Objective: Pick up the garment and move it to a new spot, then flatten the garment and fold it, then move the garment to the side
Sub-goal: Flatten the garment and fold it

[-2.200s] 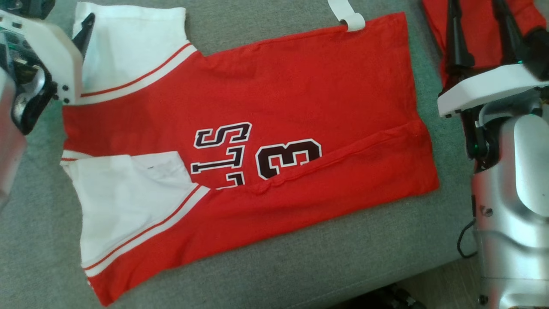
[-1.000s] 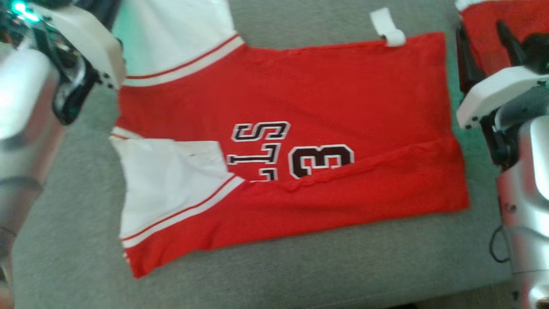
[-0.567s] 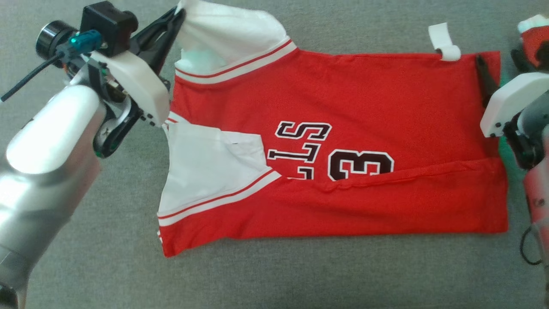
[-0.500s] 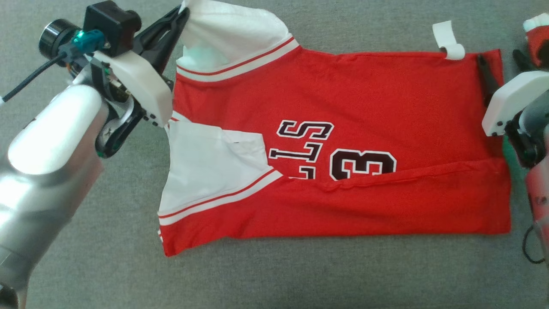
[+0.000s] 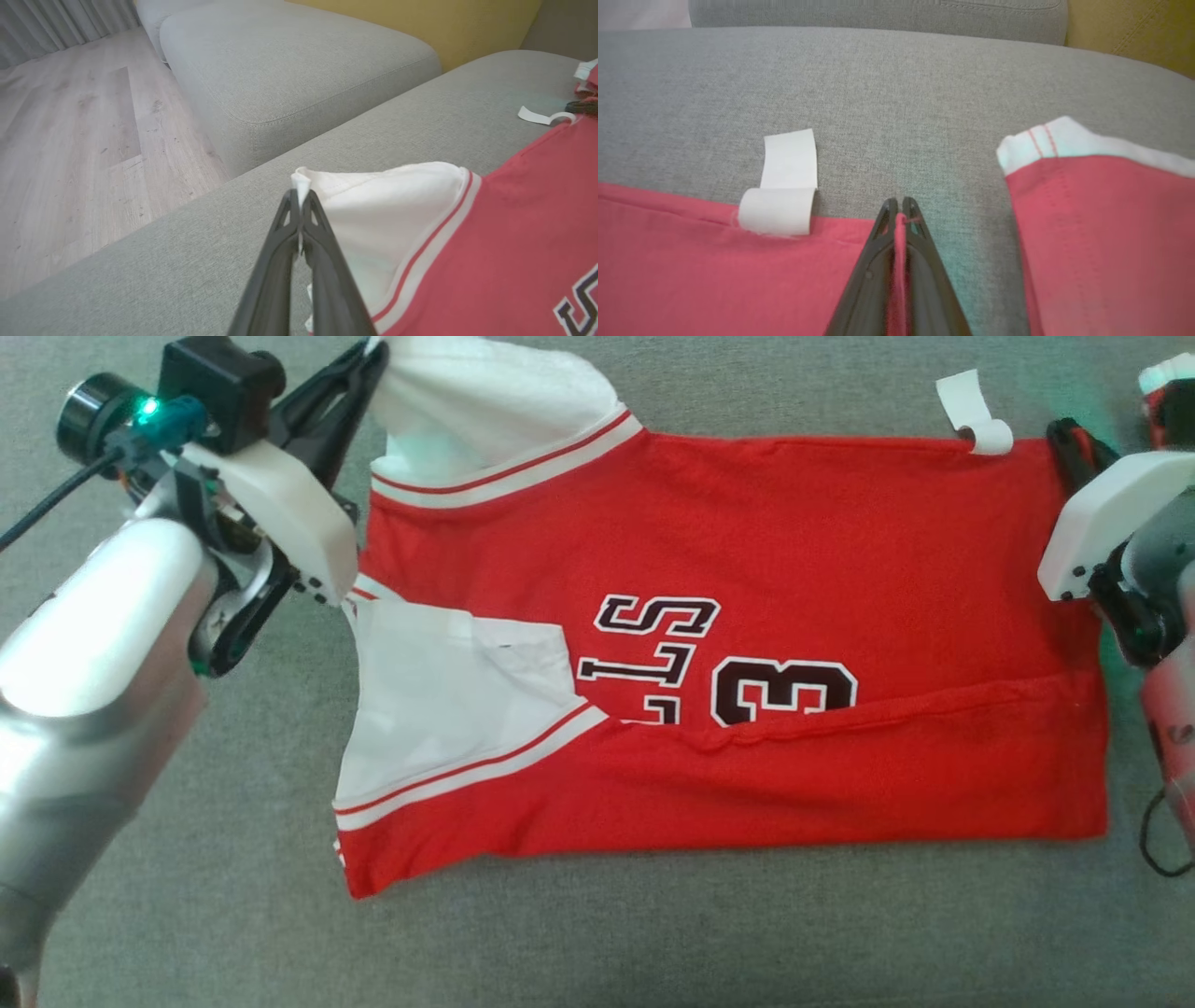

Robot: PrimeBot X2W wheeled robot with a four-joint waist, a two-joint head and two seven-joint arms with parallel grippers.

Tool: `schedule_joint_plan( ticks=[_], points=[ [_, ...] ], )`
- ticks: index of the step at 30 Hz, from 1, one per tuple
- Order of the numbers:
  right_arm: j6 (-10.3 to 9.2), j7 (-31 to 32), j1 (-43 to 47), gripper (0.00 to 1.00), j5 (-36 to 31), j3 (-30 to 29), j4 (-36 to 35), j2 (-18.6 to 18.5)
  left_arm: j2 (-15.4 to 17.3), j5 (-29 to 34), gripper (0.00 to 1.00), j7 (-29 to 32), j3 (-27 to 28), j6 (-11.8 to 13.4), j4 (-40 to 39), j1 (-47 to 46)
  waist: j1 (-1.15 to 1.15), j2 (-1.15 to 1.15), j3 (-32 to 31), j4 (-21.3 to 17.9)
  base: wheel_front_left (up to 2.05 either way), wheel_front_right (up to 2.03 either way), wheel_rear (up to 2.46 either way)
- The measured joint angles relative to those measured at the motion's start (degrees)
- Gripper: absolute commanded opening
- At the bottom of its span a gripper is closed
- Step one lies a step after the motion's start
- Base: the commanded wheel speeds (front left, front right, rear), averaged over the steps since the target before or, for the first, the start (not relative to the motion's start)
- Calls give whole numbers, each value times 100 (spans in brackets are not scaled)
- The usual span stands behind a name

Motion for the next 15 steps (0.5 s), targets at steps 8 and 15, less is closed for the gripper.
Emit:
schedule_joint_plan(
  ticks=[8,15],
  points=[
    [0,-558,-282,0,428,142,-75,0,54,16,0,-280,165,174,213,-52,0,0,-39,-154,0,0,0],
    [1,-846,-854,0,624,157,-172,74,67,92,0,-503,294,234,652,-378,0,0,33,-305,0,0,0]
  ],
)
